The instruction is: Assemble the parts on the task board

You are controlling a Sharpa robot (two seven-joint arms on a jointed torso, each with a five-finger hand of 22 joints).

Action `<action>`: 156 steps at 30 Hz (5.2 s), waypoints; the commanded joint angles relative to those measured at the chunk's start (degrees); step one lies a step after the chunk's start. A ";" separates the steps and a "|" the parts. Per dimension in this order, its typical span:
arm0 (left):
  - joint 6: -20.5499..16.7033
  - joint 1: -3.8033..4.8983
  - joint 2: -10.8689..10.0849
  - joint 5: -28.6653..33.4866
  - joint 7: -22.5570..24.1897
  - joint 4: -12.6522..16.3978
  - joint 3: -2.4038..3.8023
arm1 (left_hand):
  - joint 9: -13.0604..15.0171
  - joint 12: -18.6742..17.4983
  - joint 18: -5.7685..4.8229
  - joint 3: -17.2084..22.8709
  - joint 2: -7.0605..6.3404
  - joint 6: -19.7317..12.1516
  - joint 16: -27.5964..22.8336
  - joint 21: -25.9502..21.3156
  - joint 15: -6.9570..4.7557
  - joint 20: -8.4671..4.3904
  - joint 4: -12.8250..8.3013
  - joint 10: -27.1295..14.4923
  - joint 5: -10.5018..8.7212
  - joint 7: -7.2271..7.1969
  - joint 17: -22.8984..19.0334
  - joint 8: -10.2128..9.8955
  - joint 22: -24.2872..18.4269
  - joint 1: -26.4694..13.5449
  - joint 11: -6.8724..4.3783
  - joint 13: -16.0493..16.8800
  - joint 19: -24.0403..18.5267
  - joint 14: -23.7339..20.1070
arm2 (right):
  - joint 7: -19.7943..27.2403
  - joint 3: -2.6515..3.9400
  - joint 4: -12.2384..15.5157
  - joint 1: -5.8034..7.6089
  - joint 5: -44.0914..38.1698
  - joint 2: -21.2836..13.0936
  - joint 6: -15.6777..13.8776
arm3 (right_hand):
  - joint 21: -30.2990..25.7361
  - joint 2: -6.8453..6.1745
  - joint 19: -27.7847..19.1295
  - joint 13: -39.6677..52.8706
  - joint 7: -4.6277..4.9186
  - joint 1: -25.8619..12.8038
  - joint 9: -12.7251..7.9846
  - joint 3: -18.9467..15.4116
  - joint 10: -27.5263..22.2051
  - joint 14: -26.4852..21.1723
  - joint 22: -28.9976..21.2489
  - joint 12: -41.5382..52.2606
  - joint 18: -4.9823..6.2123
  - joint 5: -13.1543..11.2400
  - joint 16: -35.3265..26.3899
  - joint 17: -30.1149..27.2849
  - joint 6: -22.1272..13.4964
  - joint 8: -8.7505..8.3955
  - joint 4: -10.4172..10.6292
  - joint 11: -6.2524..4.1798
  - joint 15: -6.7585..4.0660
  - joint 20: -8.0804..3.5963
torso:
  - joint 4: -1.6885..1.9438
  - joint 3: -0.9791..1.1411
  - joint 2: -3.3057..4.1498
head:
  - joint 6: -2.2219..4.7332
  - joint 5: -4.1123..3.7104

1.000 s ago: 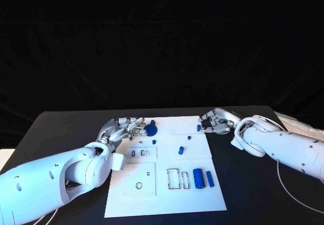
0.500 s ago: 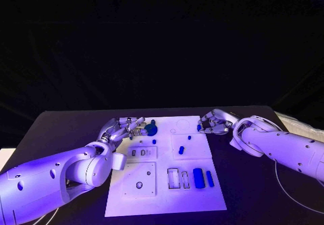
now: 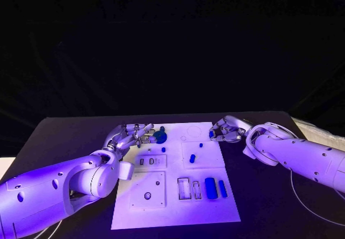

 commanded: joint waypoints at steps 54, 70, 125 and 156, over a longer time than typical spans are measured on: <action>1.50 0.02 -0.73 4.51 -0.15 -3.19 0.03 | 0.00 -0.37 0.15 0.13 0.21 -0.04 -0.57 -0.36 -0.08 0.22 -0.51 -0.07 0.33 0.13 0.32 -0.44 -0.18 0.61 0.30 0.01 -0.23 -0.54 | -14.98 0.01 16.41 0.99 -2.86 2.54 -4.88 | 0.13 4.39 0.21 1.19 -1.57 -0.74 0.95 3.16 0.90 4.36 0.05 0.44 -0.90 -5.23 -0.14 7.00 4.31 0.39 -0.86 -1.36 -1.61 -1.74 | 0.17 -1.13 -1.88 | -1.39 1.90; -0.16 0.01 -0.57 8.13 0.37 -3.46 0.02 | 0.05 -0.31 0.18 0.15 0.22 0.17 -0.61 -0.38 -0.12 0.22 -0.63 0.14 0.33 0.03 0.46 -0.38 -0.21 0.70 0.22 0.05 -0.20 -0.49 | -20.26 -1.20 15.65 -1.73 -13.55 12.54 -4.52 | 0.07 4.06 0.24 1.18 -1.73 -1.23 1.15 3.42 0.85 4.36 -0.01 0.26 -0.88 -3.95 -0.19 6.97 4.99 0.44 -1.02 -1.43 -1.61 -1.68 | 0.61 -1.91 -2.39 | -2.65 3.59; 0.66 0.01 0.43 8.61 0.28 -2.62 0.03 | 0.06 -0.30 0.19 0.29 0.30 0.28 -0.71 -0.42 -0.15 0.21 -0.85 0.28 0.36 -0.01 0.59 -0.39 -0.25 0.93 0.17 0.07 -0.20 -0.53 | -23.10 -2.20 13.14 -4.73 -18.71 16.10 -0.97 | -1.06 -0.86 -0.57 -2.03 -0.82 -3.78 0.82 1.27 -1.58 4.20 -1.99 -4.21 -0.58 -1.55 -0.69 6.18 3.06 -1.46 -1.69 -0.74 -1.14 -1.36 | 0.60 -1.82 -2.32 | -4.75 5.47; 1.69 0.02 0.20 2.53 -4.66 -2.98 0.03 | 0.08 -0.52 0.28 0.32 0.29 0.90 2.10 2.68 -1.85 -1.50 -1.29 1.10 0.33 -0.76 3.64 -0.70 1.06 0.63 -0.74 0.04 4.74 5.15 | -9.81 -1.21 19.37 -4.82 -14.74 11.59 -15.29 | -2.87 -2.60 -1.76 -7.78 0.49 -4.60 -0.68 -4.30 -6.05 3.61 -5.01 -10.66 -0.09 -2.41 -2.16 3.83 -3.36 -1.85 -0.76 0.53 -0.05 -0.35 | 0.46 -1.66 -2.55 | -4.36 5.41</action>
